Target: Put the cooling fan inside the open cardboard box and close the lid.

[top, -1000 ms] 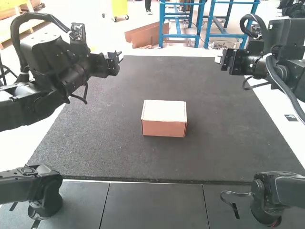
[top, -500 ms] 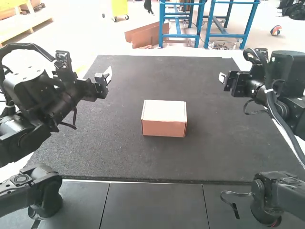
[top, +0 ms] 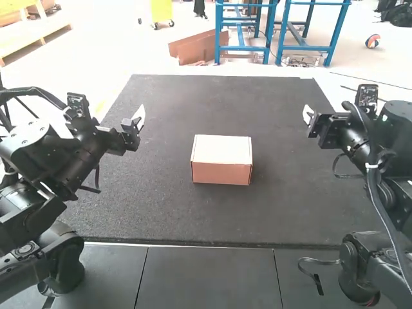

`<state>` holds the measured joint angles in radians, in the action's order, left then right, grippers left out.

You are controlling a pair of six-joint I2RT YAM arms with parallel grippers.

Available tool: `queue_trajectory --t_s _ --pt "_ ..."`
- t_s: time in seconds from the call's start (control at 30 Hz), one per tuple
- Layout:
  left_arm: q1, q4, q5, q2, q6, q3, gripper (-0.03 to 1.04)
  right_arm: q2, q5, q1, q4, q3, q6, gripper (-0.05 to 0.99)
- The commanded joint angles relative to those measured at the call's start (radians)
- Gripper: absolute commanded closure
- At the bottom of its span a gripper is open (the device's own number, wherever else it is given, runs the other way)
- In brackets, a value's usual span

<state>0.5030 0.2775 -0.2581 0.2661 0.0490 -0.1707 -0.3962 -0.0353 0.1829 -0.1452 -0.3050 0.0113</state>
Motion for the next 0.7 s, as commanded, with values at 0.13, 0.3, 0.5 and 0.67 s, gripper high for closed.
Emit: queue_trajectory --t_s 0.13,0.3,0.5,0.67 --pt "-0.006 0.015 0.045 -0.071 -0.012 0.062 0.04 0.056 0.012 0.012 -0.021 0.030 0.016 0.02" --pt "-0.007 0.011 0.043 -0.143 -0.012 0.106 0.04 0.060 0.017 0.012 -0.076 0.072 0.041 0.02" --pt "-0.017 -0.034 0.042 -0.242 -0.011 0.146 0.04 0.062 0.028 0.009 -0.120 0.122 0.056 0.02" --pt "-0.073 -0.035 0.039 -0.257 -0.011 0.168 0.04 0.063 0.043 0.006 -0.154 0.168 0.064 0.02"
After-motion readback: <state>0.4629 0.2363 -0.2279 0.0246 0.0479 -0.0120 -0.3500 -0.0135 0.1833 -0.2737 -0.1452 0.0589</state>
